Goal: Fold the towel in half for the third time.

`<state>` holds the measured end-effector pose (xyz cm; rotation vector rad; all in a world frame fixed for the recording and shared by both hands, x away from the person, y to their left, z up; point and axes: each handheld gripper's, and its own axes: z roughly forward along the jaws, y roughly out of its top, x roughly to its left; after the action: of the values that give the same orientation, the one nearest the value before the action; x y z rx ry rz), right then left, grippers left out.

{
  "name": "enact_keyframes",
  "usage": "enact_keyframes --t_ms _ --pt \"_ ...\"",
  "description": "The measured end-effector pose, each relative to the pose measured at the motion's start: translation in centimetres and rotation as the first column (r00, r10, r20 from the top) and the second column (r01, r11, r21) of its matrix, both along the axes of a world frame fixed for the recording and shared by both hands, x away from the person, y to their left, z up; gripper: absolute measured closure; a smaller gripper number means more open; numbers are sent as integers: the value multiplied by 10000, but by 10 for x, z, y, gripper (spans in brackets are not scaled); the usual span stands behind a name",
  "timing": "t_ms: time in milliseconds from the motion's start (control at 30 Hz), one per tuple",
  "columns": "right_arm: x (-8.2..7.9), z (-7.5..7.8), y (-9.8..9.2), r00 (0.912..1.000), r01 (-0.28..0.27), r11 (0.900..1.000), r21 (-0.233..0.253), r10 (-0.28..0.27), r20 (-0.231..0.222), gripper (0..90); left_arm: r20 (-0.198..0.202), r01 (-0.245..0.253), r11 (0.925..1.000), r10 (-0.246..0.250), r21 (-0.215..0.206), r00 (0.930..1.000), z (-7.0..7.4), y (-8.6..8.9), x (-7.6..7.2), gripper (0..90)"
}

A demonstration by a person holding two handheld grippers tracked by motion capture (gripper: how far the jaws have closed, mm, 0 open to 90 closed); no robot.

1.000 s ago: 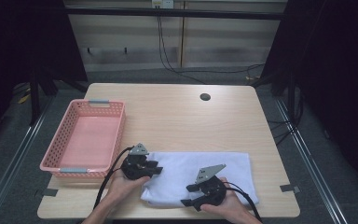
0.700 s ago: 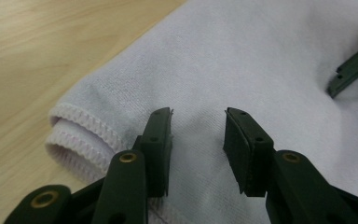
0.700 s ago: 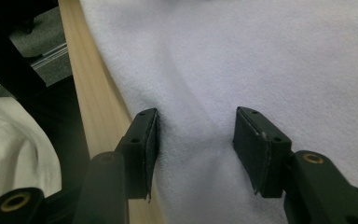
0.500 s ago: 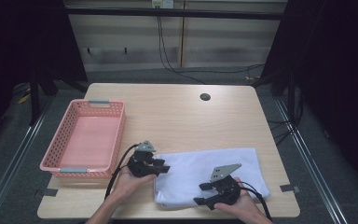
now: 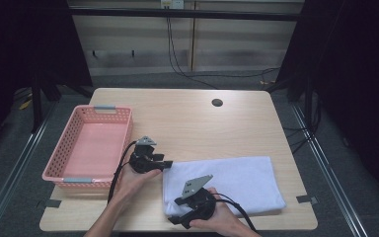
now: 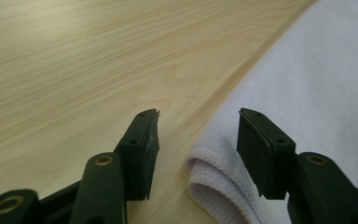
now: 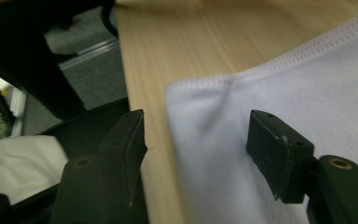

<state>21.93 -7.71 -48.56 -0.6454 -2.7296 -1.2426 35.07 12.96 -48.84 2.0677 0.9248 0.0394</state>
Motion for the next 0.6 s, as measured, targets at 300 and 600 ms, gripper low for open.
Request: enact_keyframes --t_ms 300,600 --pt "-8 -14 -1 9941 -3 9997 -255 31 1088 464 -203 -404 9992 404 45 9990 -3 5 0 466" --pt "-5 -14 -3 9871 378 9980 -516 -292 1576 711 -370 -466 9985 477 290 9982 -9 3 1 453"
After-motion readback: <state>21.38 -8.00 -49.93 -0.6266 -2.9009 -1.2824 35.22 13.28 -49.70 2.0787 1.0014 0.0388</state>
